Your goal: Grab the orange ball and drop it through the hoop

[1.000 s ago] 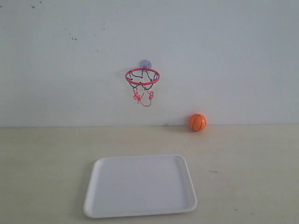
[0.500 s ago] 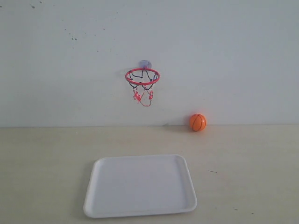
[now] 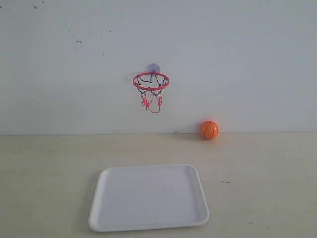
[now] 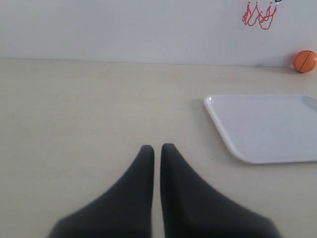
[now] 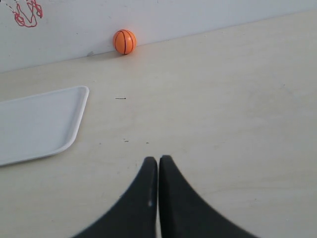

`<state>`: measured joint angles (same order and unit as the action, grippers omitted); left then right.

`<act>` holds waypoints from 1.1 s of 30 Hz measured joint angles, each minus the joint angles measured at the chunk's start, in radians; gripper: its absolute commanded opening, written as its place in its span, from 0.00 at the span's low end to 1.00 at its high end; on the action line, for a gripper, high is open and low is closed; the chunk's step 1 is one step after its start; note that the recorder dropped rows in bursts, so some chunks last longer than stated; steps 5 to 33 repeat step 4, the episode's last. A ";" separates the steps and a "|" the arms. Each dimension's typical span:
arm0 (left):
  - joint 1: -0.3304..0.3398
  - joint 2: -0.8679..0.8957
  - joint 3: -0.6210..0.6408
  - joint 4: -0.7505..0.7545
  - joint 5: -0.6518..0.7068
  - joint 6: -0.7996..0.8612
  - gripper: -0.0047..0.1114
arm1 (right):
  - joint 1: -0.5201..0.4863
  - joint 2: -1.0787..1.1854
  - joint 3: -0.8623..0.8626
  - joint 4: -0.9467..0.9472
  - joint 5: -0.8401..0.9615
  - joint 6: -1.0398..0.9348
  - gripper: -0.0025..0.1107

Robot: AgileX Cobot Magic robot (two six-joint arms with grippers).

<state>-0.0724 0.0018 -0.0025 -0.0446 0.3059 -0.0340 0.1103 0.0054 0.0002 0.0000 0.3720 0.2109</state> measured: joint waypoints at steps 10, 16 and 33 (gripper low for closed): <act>0.000 0.000 0.000 0.000 0.000 0.000 0.08 | 0.000 0.000 0.000 0.000 0.000 0.000 0.02; 0.000 0.000 0.000 0.000 0.000 0.000 0.08 | 0.000 0.000 0.000 0.000 0.000 0.000 0.02; 0.000 0.000 0.000 0.000 0.000 0.000 0.08 | 0.000 0.000 0.000 0.000 0.000 0.000 0.02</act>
